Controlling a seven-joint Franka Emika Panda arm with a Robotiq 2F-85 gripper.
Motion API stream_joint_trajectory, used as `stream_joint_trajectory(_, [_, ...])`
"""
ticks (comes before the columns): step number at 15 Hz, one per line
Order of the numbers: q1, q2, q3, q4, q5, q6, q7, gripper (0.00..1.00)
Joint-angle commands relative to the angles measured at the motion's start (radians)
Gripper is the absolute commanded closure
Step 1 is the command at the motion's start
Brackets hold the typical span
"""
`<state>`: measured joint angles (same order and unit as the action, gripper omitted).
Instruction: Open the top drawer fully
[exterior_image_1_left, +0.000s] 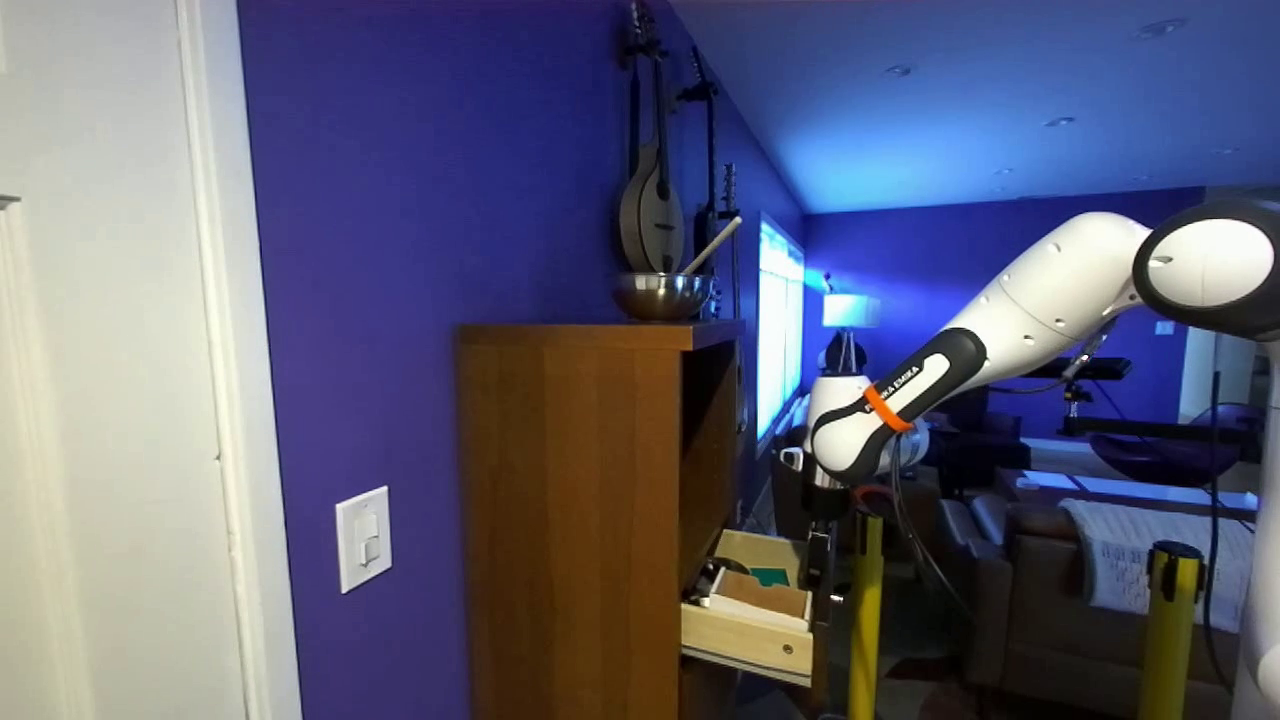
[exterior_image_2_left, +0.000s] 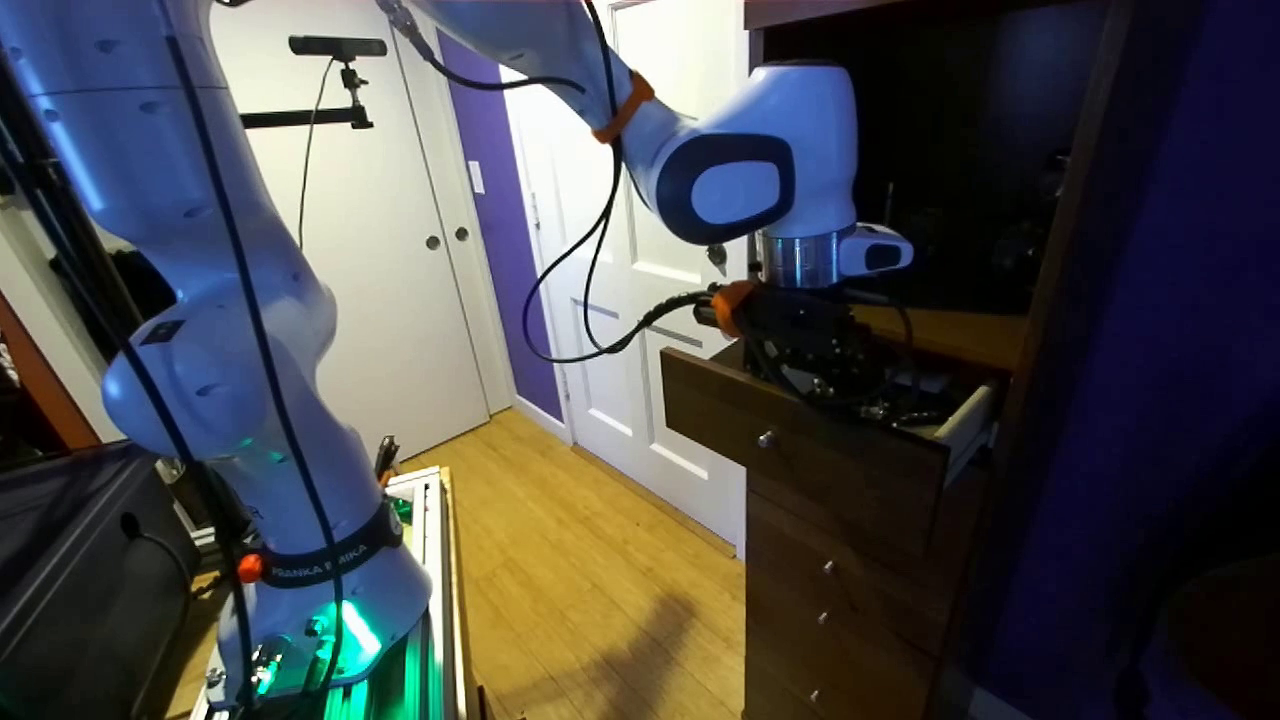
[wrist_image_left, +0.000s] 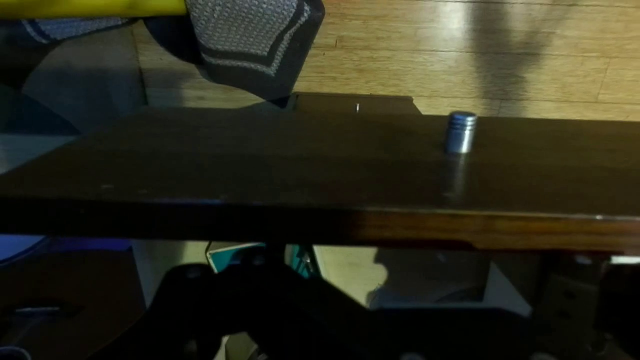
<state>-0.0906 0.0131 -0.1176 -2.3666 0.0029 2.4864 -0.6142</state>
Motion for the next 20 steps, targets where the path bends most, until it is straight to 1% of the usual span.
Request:
stream_joint_trajectory(1, [-0.014,-0.005,-0.002,0.021,-0.063,-0.073,0.045,0.00])
stream_joint_trajectory(13, [-0.037,-0.016,-0.019,0.055,-0.195,-0.251,0.095,0.00])
stream_joint_trajectory(18, [-0.036,-0.014,-0.017,0.058,-0.203,-0.261,0.112,0.00])
stream_joint_trajectory(20, [-0.032,-0.019,-0.012,0.057,-0.152,-0.219,0.110,0.00])
